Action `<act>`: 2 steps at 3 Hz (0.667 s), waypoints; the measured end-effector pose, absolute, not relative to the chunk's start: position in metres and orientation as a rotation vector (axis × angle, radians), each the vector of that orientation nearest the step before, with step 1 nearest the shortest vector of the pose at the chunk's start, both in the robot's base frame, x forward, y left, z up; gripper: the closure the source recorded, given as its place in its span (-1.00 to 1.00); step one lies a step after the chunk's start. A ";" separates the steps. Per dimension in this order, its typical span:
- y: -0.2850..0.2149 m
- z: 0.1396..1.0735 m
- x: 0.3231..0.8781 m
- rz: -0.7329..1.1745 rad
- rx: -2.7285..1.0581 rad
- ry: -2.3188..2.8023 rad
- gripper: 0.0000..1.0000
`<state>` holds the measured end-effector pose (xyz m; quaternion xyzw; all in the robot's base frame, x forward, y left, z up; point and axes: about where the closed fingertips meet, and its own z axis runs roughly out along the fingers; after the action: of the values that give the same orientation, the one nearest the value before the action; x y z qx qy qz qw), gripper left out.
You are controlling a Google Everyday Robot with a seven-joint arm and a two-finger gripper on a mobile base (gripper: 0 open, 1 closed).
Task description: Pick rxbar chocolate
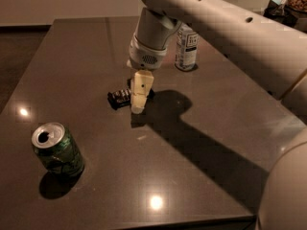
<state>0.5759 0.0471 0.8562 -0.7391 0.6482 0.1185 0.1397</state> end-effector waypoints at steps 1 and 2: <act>0.048 0.852 0.578 0.352 -2.164 1.876 -1.00; 0.049 0.850 0.579 0.366 -2.179 1.873 -1.00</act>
Offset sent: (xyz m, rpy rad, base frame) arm 0.0038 0.0019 -0.0063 -0.0191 0.0487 0.0387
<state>0.5793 0.0492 0.8497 -0.7465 0.6419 0.1254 0.1223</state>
